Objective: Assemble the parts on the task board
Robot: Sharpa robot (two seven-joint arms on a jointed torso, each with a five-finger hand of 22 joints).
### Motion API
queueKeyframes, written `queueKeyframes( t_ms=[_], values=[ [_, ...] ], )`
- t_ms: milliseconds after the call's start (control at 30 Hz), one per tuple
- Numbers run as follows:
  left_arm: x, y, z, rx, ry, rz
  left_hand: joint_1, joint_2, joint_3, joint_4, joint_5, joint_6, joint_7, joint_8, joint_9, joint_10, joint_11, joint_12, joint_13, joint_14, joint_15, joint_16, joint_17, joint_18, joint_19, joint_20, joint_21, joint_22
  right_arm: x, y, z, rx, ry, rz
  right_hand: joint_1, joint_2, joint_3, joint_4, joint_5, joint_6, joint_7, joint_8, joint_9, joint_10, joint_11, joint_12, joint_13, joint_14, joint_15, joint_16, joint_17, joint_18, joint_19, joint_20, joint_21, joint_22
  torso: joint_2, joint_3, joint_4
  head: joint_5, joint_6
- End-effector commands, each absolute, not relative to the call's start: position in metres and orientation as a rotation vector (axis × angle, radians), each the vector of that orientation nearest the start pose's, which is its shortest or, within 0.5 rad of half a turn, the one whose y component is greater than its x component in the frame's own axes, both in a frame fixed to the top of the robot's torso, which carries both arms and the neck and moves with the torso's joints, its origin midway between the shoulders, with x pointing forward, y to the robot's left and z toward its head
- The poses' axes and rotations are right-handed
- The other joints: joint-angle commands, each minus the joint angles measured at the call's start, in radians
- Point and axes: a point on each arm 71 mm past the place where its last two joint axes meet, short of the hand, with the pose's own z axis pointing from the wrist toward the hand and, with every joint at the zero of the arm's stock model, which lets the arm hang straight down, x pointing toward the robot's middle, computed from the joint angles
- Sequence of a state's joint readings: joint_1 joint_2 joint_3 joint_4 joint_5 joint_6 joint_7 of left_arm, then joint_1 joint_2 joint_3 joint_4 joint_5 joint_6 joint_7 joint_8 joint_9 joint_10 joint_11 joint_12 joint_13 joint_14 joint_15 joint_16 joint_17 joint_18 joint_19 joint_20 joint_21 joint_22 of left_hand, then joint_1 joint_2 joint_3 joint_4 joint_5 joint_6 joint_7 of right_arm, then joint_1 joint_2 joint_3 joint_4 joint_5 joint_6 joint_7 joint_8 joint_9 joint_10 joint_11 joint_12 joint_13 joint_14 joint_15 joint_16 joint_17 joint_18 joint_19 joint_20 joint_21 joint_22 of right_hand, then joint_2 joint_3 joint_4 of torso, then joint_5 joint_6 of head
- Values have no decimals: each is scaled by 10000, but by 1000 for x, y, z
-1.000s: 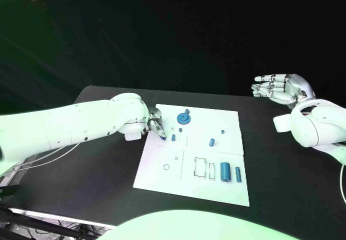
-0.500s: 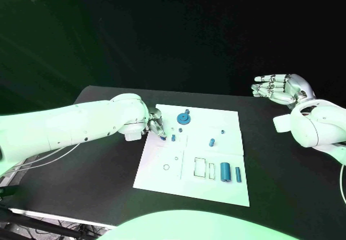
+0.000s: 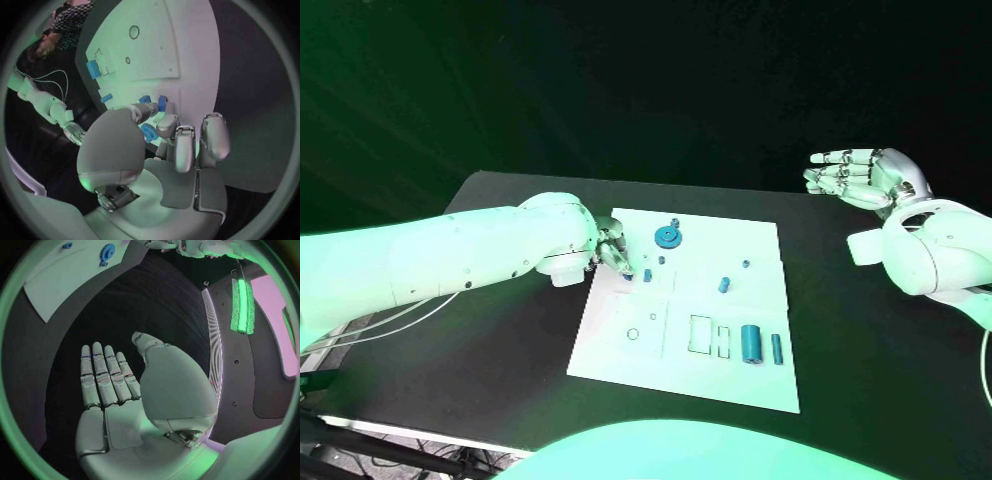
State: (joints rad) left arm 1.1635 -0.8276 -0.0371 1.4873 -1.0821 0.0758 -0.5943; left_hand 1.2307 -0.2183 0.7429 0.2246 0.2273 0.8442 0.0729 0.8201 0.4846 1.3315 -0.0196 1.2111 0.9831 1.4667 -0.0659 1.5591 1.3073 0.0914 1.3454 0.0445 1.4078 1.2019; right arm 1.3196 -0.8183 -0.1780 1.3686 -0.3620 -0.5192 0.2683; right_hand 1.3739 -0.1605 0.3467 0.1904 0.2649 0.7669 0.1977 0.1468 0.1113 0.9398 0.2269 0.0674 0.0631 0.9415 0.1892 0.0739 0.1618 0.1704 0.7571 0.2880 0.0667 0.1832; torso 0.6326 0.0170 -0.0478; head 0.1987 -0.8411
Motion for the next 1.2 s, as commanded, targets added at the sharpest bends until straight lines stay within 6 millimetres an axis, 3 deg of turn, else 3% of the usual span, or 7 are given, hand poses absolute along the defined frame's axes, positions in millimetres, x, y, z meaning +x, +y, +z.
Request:
queueKeyframes(
  t_ms=[33,1200],
  values=[
    [474,226,-244,-3028,23014,-3208,-93,20,1606,-1545,23,250,-168,35,1063,38,8,69,16,962,-43,-15,2367,-118,71,-7,53,9,523,-253,-172,7525,14382,10712,-8,24,-21,-32,-25,32,886,-48,-16,34,-1,-21,2,51,-5,-43,-10,-14,-20,11,6,-10,-9,1,5,-2,-6],
    [471,227,-246,-2973,22671,-3147,-165,-36,1721,-1609,45,307,-192,36,1080,143,-17,152,148,956,-68,-28,2342,-135,133,-31,93,91,522,-253,-174,7554,14419,10711,-10,35,-23,-50,-25,34,890,-66,-25,24,3,-27,0,48,0,-55,-36,-17,-35,12,1,-45,-11,0,-5,27,-48]
  ],
)
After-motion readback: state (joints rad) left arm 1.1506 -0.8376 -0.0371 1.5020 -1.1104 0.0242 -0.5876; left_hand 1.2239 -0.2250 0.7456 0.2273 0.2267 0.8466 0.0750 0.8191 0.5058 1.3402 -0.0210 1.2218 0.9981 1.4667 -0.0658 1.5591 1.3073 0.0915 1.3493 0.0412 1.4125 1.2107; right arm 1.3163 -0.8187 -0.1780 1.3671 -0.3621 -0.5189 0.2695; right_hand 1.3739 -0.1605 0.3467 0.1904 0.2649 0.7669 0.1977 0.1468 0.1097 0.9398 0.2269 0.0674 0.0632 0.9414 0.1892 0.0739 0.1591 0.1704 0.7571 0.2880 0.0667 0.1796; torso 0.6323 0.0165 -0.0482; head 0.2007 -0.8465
